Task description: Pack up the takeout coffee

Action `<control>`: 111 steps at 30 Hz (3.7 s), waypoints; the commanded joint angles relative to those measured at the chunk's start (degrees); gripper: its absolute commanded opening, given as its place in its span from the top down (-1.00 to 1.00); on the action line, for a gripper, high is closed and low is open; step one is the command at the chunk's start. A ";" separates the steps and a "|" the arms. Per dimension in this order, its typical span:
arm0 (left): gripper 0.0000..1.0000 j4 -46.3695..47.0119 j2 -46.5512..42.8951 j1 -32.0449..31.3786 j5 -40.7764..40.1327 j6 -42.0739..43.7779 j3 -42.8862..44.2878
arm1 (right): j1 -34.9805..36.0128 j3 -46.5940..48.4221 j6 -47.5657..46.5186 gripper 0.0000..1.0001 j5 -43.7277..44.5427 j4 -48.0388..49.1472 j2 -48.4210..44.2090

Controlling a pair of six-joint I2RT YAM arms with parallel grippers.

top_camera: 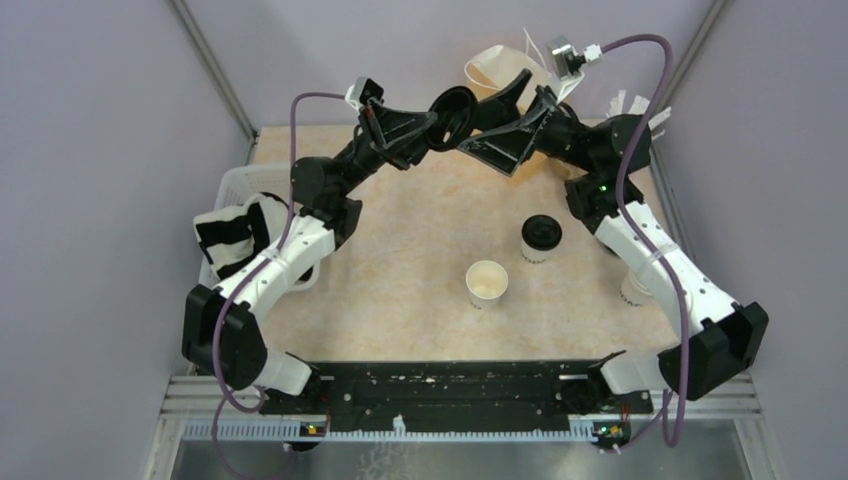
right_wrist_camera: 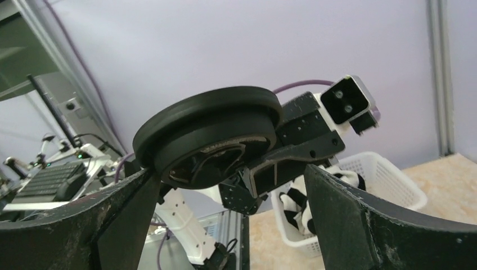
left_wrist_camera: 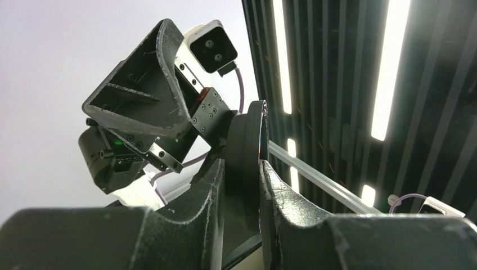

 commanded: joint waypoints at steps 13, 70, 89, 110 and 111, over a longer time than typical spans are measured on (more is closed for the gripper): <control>0.75 -24.99 -2.46 3.60 13.58 28.40 4.01 | -0.30 -3.66 5.34 -0.62 12.85 -34.48 -17.34; 0.70 11.42 0.06 3.51 10.72 -6.15 -6.75 | 6.78 3.94 -6.67 -0.83 11.28 -25.43 -4.37; 0.48 6.94 -1.21 3.60 11.62 -2.71 -9.07 | 8.06 4.04 -5.85 -0.35 13.96 -25.48 -4.06; -0.87 -76.98 -18.05 16.26 15.83 61.58 -10.26 | 10.29 14.81 -32.53 -0.24 51.81 -111.41 -1.68; -0.88 -77.90 -17.82 16.25 15.84 62.64 -9.99 | 11.93 16.03 -32.91 -0.25 53.72 -113.67 0.14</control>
